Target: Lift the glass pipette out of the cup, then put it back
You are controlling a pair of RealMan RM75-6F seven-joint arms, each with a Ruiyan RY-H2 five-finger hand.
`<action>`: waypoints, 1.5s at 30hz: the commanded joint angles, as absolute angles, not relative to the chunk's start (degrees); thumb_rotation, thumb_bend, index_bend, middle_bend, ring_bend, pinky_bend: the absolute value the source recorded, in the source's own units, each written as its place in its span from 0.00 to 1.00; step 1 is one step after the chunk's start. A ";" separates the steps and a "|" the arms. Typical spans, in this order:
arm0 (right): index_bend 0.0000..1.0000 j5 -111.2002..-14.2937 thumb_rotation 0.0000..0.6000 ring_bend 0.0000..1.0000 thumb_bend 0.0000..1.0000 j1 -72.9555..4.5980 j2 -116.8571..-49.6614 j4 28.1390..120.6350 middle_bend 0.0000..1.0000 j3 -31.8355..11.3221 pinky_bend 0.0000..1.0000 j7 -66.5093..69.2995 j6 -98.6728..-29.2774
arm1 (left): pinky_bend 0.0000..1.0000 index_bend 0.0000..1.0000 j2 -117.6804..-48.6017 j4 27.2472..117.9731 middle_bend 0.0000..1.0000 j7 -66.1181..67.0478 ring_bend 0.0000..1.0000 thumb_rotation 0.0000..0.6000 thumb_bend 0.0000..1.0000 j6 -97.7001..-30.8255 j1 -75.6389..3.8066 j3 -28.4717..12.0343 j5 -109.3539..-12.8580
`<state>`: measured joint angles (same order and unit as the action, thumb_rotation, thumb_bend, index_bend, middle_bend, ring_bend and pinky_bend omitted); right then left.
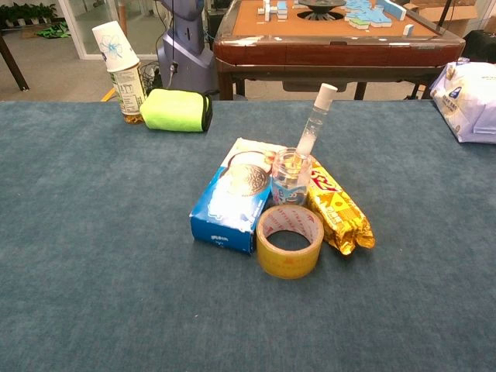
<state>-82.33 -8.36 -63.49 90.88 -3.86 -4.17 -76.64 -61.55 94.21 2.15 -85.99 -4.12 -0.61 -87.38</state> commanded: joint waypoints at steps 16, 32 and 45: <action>0.55 -80.27 1.00 0.86 0.50 -25.23 -58.28 97.47 0.99 -8.64 0.95 3.74 -53.41 | 0.38 0.05 -60.74 93.86 0.23 0.18 0.18 1.00 0.09 -85.30 -4.01 -0.79 -86.58; 0.53 -70.69 1.00 0.95 0.91 -37.94 -60.26 99.16 1.00 -12.45 1.00 10.38 -37.45 | 0.38 0.05 -60.04 94.43 0.24 -0.29 0.19 1.00 0.09 -86.20 -3.32 -0.27 -87.66; 0.53 -64.61 1.00 0.95 0.91 -44.31 -65.07 97.47 1.00 -12.40 1.00 8.17 -32.96 | 0.38 0.05 -59.57 94.46 0.24 -1.38 0.19 1.00 0.09 -86.00 -3.32 -0.35 -87.67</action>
